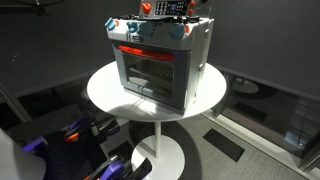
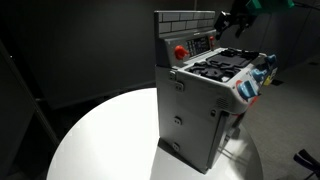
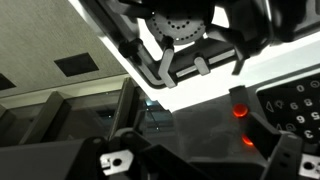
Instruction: Press the orange button on the stove
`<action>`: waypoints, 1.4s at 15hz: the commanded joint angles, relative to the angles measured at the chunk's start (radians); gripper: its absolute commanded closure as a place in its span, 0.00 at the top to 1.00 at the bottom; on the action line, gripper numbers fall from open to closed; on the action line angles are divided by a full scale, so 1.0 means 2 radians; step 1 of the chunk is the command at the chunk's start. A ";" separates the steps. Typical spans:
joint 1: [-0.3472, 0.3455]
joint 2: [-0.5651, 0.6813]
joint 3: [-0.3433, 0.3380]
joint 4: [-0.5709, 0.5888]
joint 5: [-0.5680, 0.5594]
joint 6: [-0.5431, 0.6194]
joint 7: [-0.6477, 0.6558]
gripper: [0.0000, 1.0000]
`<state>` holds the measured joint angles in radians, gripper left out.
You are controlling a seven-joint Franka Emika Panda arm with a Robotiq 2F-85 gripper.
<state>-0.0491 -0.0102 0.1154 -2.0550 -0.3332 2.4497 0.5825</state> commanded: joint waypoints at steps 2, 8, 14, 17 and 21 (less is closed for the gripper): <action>0.022 0.031 -0.019 0.041 -0.010 -0.012 0.015 1.00; 0.037 0.051 -0.033 0.062 0.000 -0.005 0.005 1.00; 0.042 0.028 -0.035 0.045 0.028 -0.022 -0.025 1.00; 0.045 -0.001 -0.031 0.028 0.070 -0.046 -0.060 1.00; 0.050 -0.056 -0.027 0.004 0.117 -0.110 -0.108 1.00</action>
<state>0.0462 -0.0231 0.0583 -1.9949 -0.1597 2.3169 0.4396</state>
